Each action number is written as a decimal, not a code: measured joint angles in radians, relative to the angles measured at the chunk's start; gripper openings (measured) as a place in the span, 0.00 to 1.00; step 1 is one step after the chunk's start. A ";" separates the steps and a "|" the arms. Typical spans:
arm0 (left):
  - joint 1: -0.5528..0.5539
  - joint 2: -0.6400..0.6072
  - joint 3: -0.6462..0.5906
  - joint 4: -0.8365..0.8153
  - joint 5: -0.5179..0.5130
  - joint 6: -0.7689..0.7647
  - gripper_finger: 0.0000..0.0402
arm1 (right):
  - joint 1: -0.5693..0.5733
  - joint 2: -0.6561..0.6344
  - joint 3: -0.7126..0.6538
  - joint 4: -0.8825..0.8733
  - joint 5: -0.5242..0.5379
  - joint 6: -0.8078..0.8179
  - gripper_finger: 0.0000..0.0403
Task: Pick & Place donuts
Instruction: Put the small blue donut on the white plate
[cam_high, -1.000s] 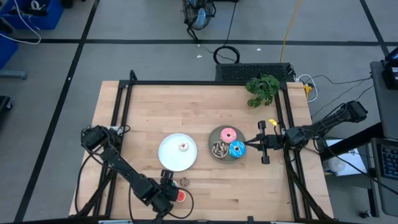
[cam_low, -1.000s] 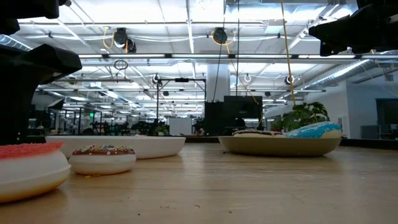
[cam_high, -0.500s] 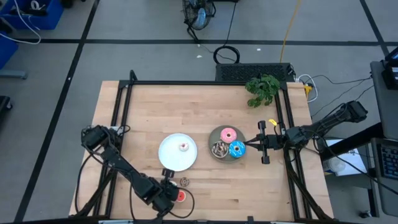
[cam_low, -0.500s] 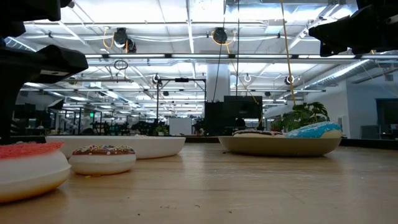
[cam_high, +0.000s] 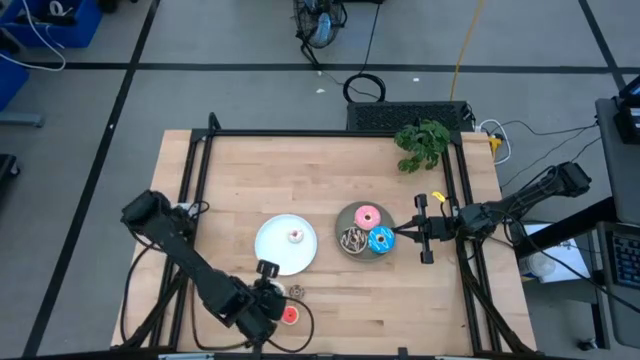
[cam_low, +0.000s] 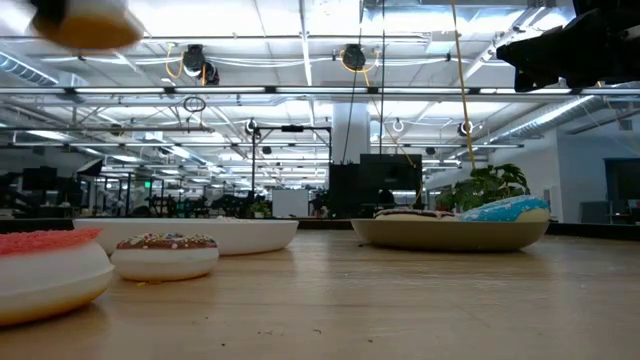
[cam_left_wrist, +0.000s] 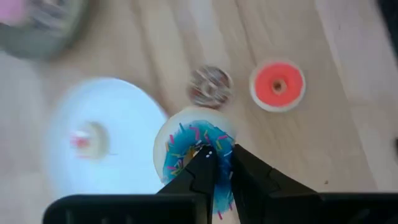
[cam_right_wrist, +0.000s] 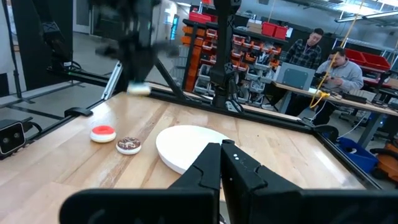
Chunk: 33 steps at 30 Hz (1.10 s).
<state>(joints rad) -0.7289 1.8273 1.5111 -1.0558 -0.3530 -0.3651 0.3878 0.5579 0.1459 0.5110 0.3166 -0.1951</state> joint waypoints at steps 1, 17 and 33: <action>0.004 -0.015 0.028 -0.027 -0.017 0.007 0.11 | 0.000 0.000 0.000 0.000 0.000 0.000 0.00; 0.101 -0.260 0.193 -0.182 -0.103 0.069 0.12 | 0.000 0.000 0.000 -0.008 0.000 -0.005 0.00; 0.183 -0.259 0.128 -0.320 0.033 -0.086 0.12 | 0.000 0.000 0.000 -0.015 0.000 -0.001 0.00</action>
<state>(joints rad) -0.5457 1.5687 1.6390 -1.3763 -0.3204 -0.4513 0.3878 0.5575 0.1459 0.4959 0.3164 -0.1959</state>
